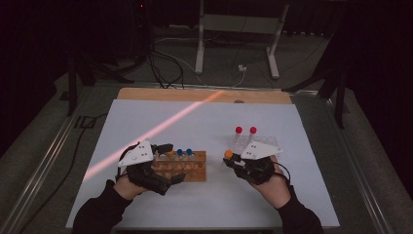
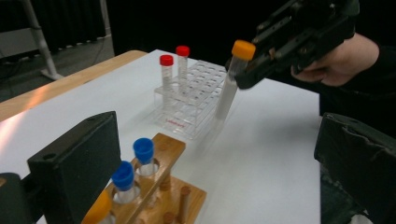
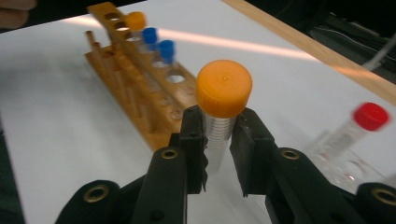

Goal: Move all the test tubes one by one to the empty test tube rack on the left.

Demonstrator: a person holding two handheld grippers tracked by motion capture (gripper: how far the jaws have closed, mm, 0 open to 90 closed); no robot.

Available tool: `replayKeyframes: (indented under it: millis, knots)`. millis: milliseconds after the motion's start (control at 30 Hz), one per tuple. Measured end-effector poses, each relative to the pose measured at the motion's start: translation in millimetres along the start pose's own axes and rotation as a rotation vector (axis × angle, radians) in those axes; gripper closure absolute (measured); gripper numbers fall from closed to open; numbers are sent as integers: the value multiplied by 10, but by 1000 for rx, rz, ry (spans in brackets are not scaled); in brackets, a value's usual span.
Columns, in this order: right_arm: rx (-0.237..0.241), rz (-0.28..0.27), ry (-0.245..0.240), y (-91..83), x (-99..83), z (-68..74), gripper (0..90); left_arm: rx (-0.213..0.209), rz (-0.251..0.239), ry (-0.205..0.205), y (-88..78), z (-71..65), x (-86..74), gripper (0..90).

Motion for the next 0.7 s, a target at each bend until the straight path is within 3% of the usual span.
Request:
replayKeyframes:
  millis: [367,700]
  knots:
    - [90,12,-62,124,63,324,752,-26,2,-11,28,-81,12,14]
    - [151,5,-106,167,118,549,752,-82,0,-26,114,-223,1,51]
Point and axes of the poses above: each handheld gripper's, and its own axes: y roughly forward along the jaws, x roughly out of its top, z roughly to its left, the point moved 7 cm from there along y, roughly forward along the jaws, and after that the axes turned 9 degrees about -y, right-handed, at the moved point
